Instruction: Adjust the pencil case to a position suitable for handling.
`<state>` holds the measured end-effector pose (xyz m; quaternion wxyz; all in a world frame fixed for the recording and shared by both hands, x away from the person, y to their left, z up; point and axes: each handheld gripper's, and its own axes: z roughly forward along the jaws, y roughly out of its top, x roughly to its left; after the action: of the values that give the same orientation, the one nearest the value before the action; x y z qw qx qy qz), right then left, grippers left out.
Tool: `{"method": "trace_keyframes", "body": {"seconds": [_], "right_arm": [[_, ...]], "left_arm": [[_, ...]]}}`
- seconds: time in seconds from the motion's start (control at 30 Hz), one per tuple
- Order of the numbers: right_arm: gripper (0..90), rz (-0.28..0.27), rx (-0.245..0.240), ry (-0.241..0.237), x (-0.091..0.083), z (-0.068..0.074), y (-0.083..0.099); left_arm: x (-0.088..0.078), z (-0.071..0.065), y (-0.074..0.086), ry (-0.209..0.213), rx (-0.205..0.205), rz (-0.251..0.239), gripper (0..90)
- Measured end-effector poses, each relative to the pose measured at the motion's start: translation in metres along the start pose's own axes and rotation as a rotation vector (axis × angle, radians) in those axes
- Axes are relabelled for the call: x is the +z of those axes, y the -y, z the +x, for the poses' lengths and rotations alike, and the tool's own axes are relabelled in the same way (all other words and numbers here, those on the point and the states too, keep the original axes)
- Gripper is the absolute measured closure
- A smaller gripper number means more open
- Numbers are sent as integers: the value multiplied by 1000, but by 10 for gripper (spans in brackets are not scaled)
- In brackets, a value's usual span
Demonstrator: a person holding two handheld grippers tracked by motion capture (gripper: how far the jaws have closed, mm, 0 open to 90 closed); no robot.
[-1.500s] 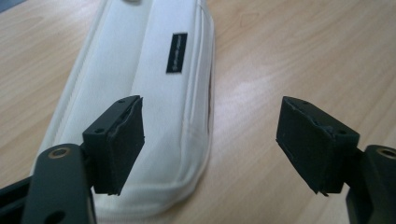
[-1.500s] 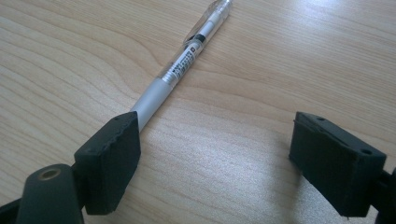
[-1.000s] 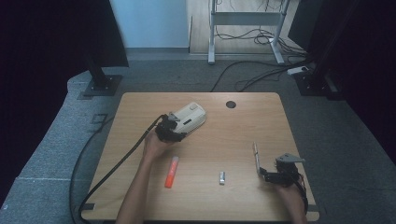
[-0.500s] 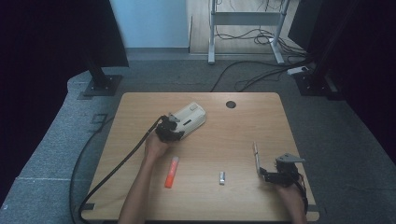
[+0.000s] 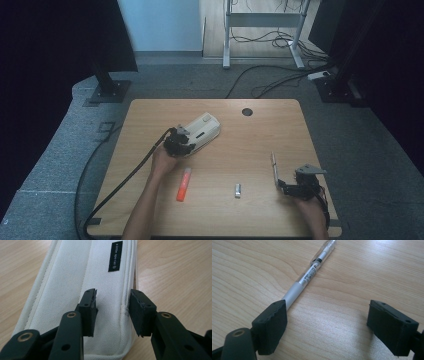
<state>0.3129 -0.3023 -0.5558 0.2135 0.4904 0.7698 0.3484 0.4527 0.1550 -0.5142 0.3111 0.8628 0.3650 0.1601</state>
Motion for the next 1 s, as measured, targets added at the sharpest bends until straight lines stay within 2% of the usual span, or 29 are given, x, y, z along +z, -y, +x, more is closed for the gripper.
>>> {"method": "trace_keyframes", "body": {"seconds": [0.6,0.83,1.0], "right_arm": [[158,0,0,0,0,0,0],[158,0,0,0,0,0,0],[158,0,0,0,0,0,0]], "left_arm": [[-24,-13,27,19,51,-6,577],[-35,-16,38,18,50,1,575],[-42,-23,45,14,42,10,574]]}}
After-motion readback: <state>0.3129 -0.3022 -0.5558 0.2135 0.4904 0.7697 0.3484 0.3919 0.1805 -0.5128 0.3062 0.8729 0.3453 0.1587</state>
